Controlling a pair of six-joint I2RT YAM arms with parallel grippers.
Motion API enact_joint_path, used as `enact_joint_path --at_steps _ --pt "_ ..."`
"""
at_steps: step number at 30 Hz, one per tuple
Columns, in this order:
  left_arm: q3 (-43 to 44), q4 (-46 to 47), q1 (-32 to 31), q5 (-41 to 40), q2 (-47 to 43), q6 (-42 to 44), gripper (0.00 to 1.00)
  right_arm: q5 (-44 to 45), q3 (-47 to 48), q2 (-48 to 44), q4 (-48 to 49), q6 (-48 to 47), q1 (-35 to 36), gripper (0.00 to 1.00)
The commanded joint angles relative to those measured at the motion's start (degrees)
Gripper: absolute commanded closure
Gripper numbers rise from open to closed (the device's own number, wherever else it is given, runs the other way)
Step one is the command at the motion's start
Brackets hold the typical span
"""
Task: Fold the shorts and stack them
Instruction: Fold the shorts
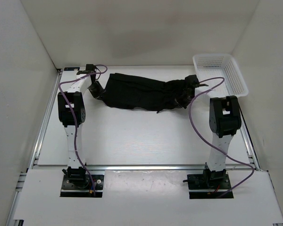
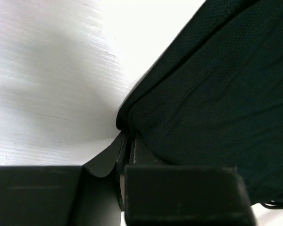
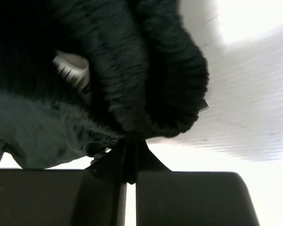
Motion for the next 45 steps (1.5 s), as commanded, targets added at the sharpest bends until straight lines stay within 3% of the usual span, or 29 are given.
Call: enact_joint_path --at_steps 1,6,11,14,17,19,20,26,32,33,34,35,36,37,38,39,42,45 --pt "1.3 -1.3 0.7 -2.5 -2.9 -0.3 0.9 3.5 5.2 -0.3 -1.4 -0.7 1.2 1.0" --pt "6.4 -1.9 3.6 -1.9 -5.5 -0.3 0.9 6.5 11.2 -1.6 -3.9 -5.3 1.7 1.0" --pt "22.0 -7.6 5.7 2.4 -4.4 0.2 0.9 7.1 26.7 -0.9 -9.3 -9.9 1.1 1.0" --pt "23.0 -8.8 6.9 3.7 -7.1 0.2 0.9 6.0 27.9 -2.1 -9.8 -11.0 0.6 1.0" --pt "14.5 -7.2 7.4 4.4 -12.9 0.2 0.9 5.4 23.5 -5.9 -9.8 -11.5 0.6 1.0" --pt "7.8 -5.6 7.4 3.9 -17.9 0.2 0.9 5.4 15.4 -9.9 -8.3 -12.0 0.6 1.0" --pt "-0.3 -3.1 7.4 3.9 -19.9 0.2 0.9 5.4 12.2 -11.4 -6.9 -12.1 1.4 1.0" --pt "-28.5 0.5 6.3 -2.0 -32.2 -1.5 0.9 7.2 -13.4 -25.2 -4.0 -12.1 6.1 1.0" --pt "-44.0 1.8 7.4 -6.4 -40.0 -4.6 0.9 9.9 -29.7 -34.4 -3.9 -12.1 8.5 1.0" --pt "-45.2 1.8 7.4 -6.9 -41.3 -5.3 0.9 9.9 -31.1 -35.1 -3.9 -11.4 8.5 0.97" --pt "-47.4 1.8 7.4 -6.9 -41.9 -5.9 0.9 9.9 -32.3 -35.9 -3.9 -11.4 8.5 0.79" --pt "-48.1 1.8 7.4 -7.4 -41.9 -5.9 0.88 9.9 -33.7 -37.2 -4.6 -11.4 8.5 0.68" --pt "-48.2 1.8 7.4 -7.4 -42.5 -5.9 0.86 9.9 -34.3 -38.0 -4.7 -11.4 8.5 0.58" --pt "-48.9 1.8 7.4 -7.4 -42.5 -5.4 0.83 9.9 -34.3 -38.7 -6.0 -11.4 8.5 0.39" --pt "-48.9 1.8 7.4 -7.4 -43.0 -5.4 0.75 9.9 -34.3 -40.2 -6.6 -12.2 8.5 0.31" --pt "-48.9 1.8 7.4 -6.8 -43.0 -4.7 0.62 9.9 -34.3 -41.0 -7.4 -13.4 8.5 0.26" --pt "-47.2 1.3 7.4 -6.8 -43.6 -3.4 0.09 9.3 -32.0 -42.7 -9.7 -15.8 5.8 0.15" --pt "-45.2 0.3 7.4 -6.8 -43.6 -3.4 0.08 4.4 -30.6 -42.5 -9.0 -19.2 1.9 0.13"
